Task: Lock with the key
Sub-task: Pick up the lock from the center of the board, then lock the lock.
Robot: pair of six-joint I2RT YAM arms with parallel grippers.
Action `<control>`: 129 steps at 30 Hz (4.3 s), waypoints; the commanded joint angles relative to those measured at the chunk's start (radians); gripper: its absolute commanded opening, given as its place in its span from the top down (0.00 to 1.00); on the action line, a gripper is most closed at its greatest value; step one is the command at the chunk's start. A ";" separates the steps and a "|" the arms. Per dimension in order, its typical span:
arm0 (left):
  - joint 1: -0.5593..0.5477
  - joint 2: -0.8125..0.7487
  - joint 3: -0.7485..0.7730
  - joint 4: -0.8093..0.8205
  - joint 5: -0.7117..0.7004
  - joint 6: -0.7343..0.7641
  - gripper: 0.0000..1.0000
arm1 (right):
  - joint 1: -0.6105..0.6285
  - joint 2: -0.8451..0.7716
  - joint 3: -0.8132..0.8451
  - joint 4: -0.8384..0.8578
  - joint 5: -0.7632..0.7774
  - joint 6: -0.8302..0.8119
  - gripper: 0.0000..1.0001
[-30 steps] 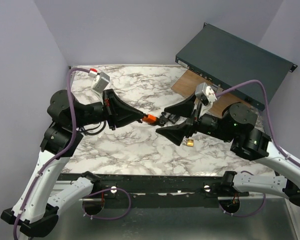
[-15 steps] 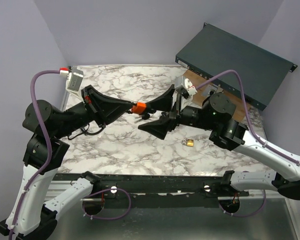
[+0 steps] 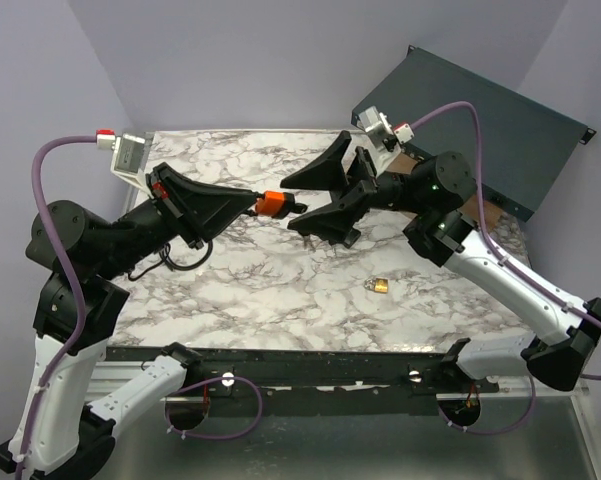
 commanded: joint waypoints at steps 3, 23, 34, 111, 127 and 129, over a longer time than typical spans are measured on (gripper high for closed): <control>-0.003 -0.008 0.041 0.017 -0.082 -0.034 1.00 | -0.009 0.071 0.048 0.257 -0.189 0.192 0.25; -0.002 -0.001 -0.011 0.063 -0.096 -0.051 1.00 | -0.007 0.138 0.013 0.363 -0.113 0.304 0.43; -0.004 0.001 -0.019 0.077 -0.095 -0.057 1.00 | 0.025 0.149 0.015 0.262 -0.080 0.231 0.46; -0.003 0.022 -0.020 -0.227 0.301 0.315 0.75 | 0.027 -0.122 -0.077 -0.240 -0.123 0.114 0.99; -0.003 0.017 -0.071 -0.176 0.336 0.306 1.00 | 0.030 -0.102 -0.062 -0.278 -0.071 0.091 0.99; -0.004 0.012 -0.072 -0.174 0.348 0.304 1.00 | 0.030 -0.104 -0.060 -0.296 -0.048 0.072 0.99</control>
